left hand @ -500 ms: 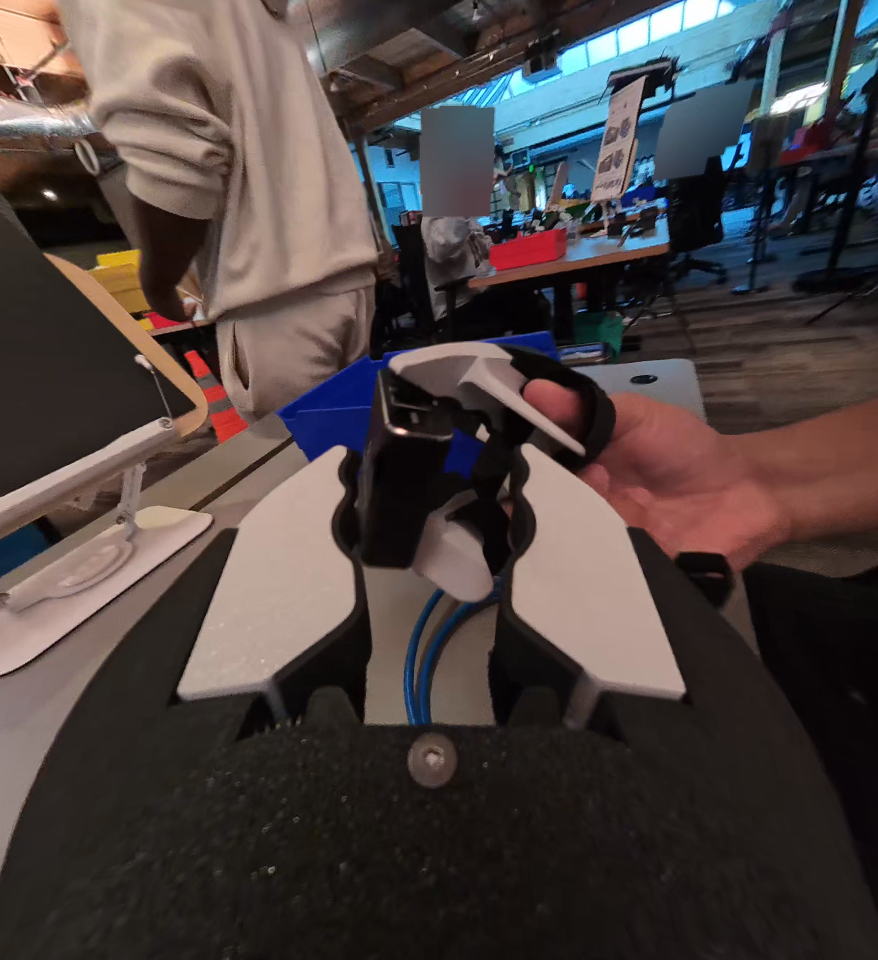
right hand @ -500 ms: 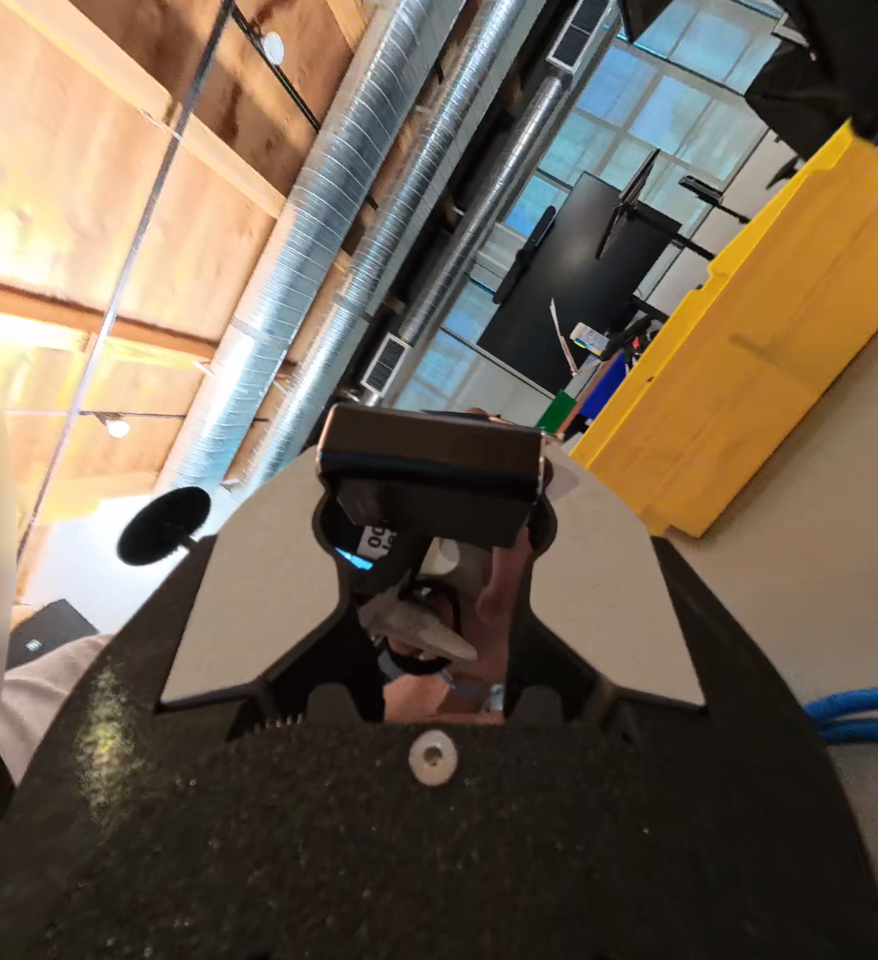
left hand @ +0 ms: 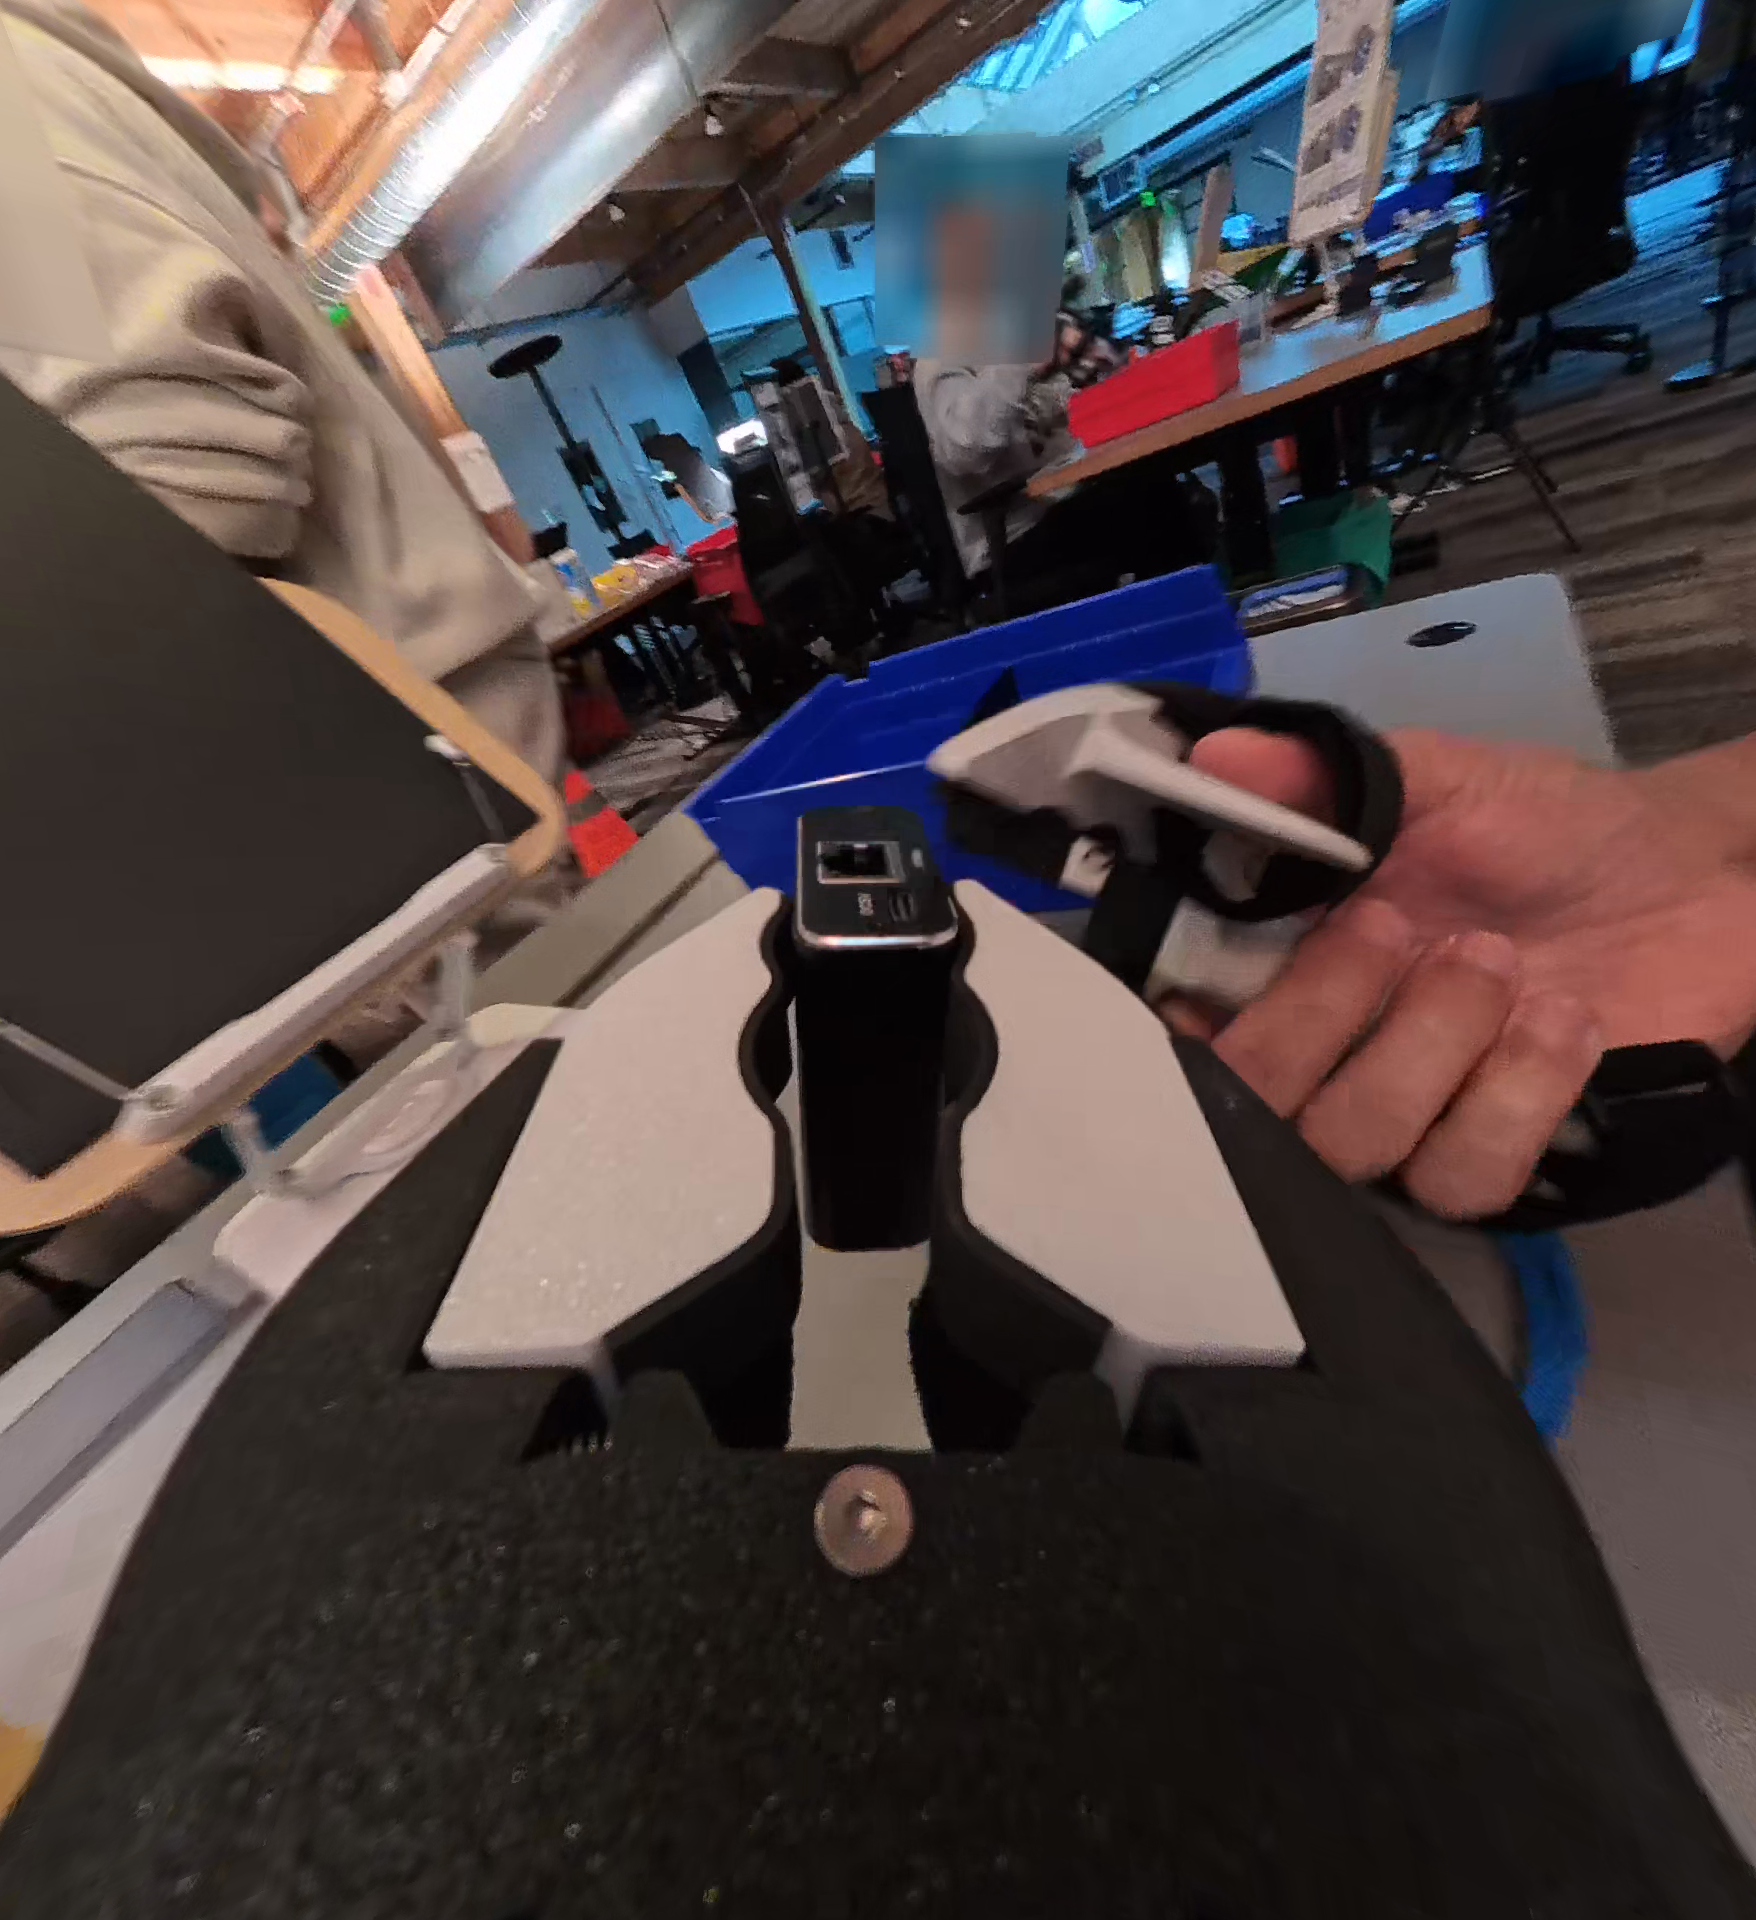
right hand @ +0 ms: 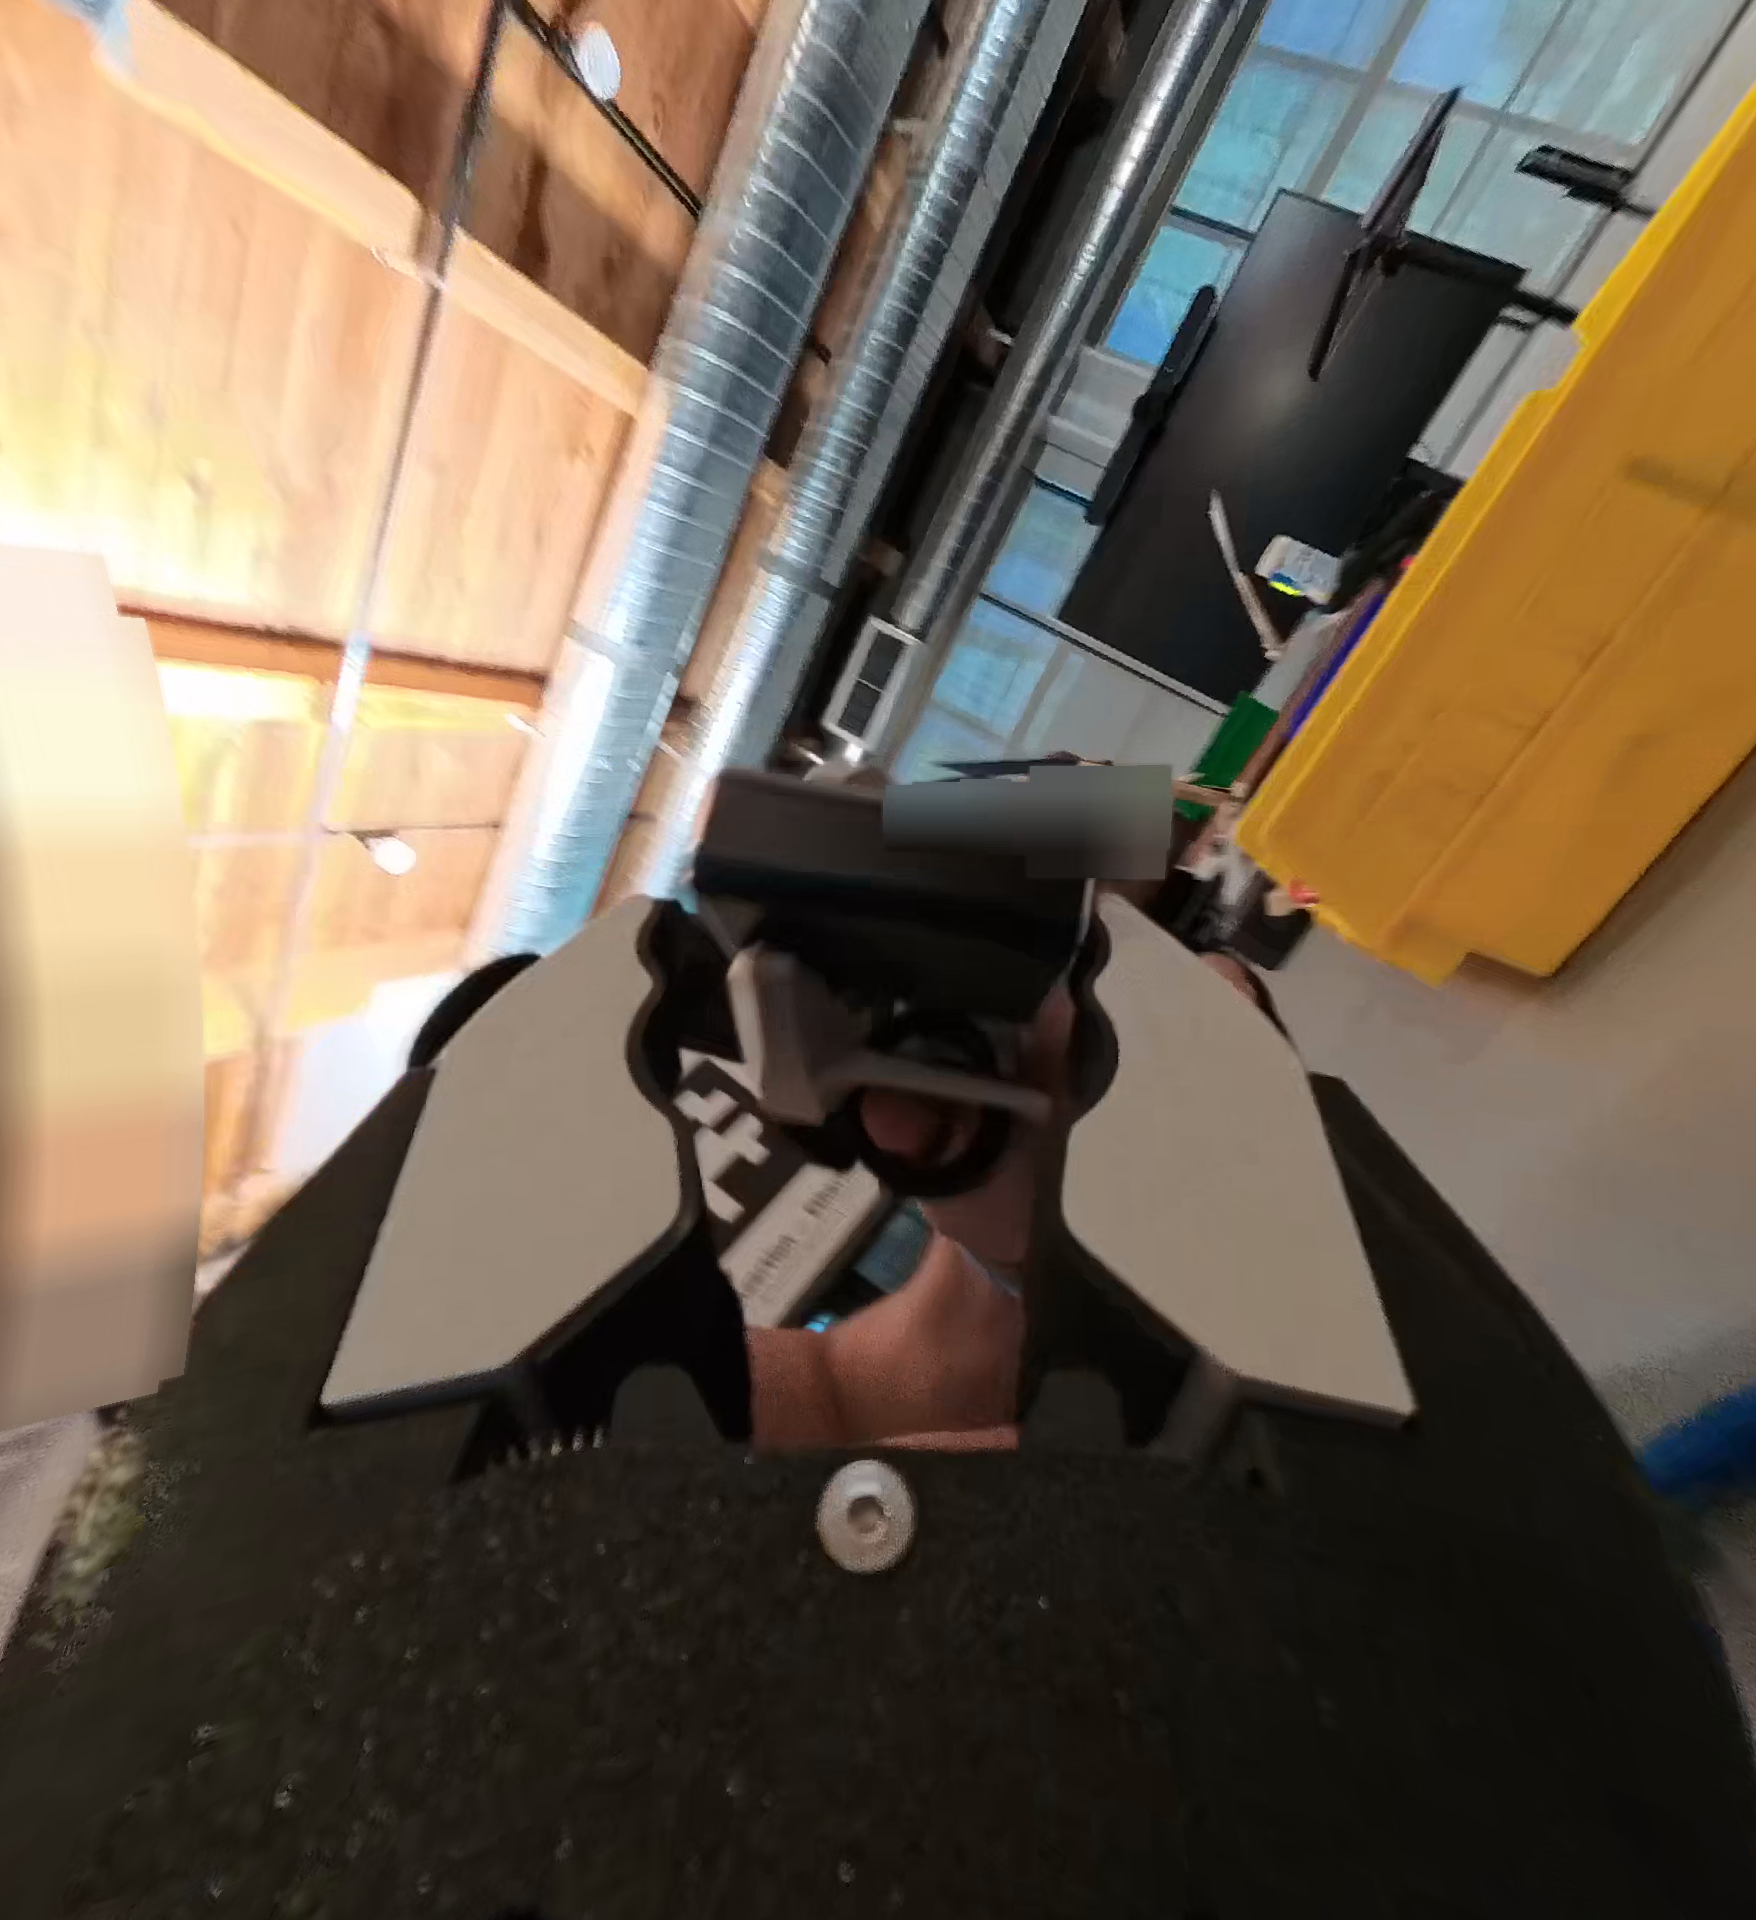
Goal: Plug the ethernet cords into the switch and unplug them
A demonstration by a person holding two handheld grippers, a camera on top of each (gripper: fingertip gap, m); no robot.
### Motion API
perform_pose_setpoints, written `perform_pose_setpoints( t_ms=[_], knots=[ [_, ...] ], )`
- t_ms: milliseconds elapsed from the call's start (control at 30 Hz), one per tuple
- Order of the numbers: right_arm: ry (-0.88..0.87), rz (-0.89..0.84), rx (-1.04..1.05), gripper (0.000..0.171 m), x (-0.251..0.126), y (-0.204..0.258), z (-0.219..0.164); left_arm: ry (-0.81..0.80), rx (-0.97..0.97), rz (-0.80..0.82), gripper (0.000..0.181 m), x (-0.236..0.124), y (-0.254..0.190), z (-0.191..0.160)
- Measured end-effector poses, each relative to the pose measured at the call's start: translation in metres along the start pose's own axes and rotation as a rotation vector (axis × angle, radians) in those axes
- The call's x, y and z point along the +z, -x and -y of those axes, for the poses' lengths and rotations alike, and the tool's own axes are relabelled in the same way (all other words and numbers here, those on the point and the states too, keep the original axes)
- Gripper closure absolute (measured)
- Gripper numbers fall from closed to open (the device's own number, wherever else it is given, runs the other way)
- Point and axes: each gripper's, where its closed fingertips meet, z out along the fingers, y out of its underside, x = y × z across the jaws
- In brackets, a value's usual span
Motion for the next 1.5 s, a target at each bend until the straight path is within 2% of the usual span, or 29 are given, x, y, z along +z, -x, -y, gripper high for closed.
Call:
perform_pose_setpoints(
  t_ms=[33, 100, 167, 300, 433, 567, 633, 800, 900, 1167, 1367, 1500],
  knots=[
    [0.035, -0.042, -0.074, 0.097, -0.003, 0.0, 0.003, -0.006, 0.016, 0.031, 0.156, -0.005, 0.011, 0.0],
    [0.13, -0.128, -0.281, 0.105, -0.011, 0.005, 0.008, 0.019, 0.04, 0.091, 0.157, -0.018, 0.034, -0.01],
    [0.197, -0.254, -0.491, 0.108, -0.023, 0.006, 0.019, 0.043, 0.053, 0.151, 0.156, -0.029, 0.051, -0.025],
    [0.371, -0.581, -0.796, 0.117, -0.061, -0.005, 0.033, 0.082, 0.048, 0.156, 0.156, -0.035, 0.041, -0.049],
    [0.378, -0.922, -0.921, 0.131, -0.115, -0.011, 0.042, 0.082, 0.006, 0.106, 0.156, -0.029, 0.021, -0.05],
    [0.471, -1.201, -0.967, 0.141, -0.17, -0.027, 0.025, 0.077, -0.04, 0.086, 0.157, -0.026, 0.014, -0.051],
    [0.51, -1.336, -0.94, 0.14, -0.194, -0.038, 0.019, 0.076, -0.063, 0.08, 0.157, -0.026, 0.013, -0.053],
    [0.424, -1.35, -0.742, 0.141, -0.187, -0.058, 0.003, 0.076, -0.107, 0.075, 0.157, -0.025, 0.013, -0.055],
    [0.408, -1.432, -0.778, 0.141, -0.189, -0.066, 0.011, 0.084, -0.094, 0.064, 0.156, -0.023, 0.01, -0.053],
    [0.434, -1.466, -0.742, 0.143, -0.188, -0.086, 0.032, 0.094, -0.096, 0.049, 0.157, -0.02, 0.005, -0.054],
    [0.516, -1.489, -0.775, 0.142, -0.182, -0.076, 0.015, 0.107, -0.104, 0.055, 0.157, -0.023, 0.007, -0.057],
    [0.557, -1.533, -0.739, 0.144, -0.193, -0.079, 0.001, 0.118, -0.11, 0.045, 0.157, -0.022, 0.005, -0.061]
  ],
)
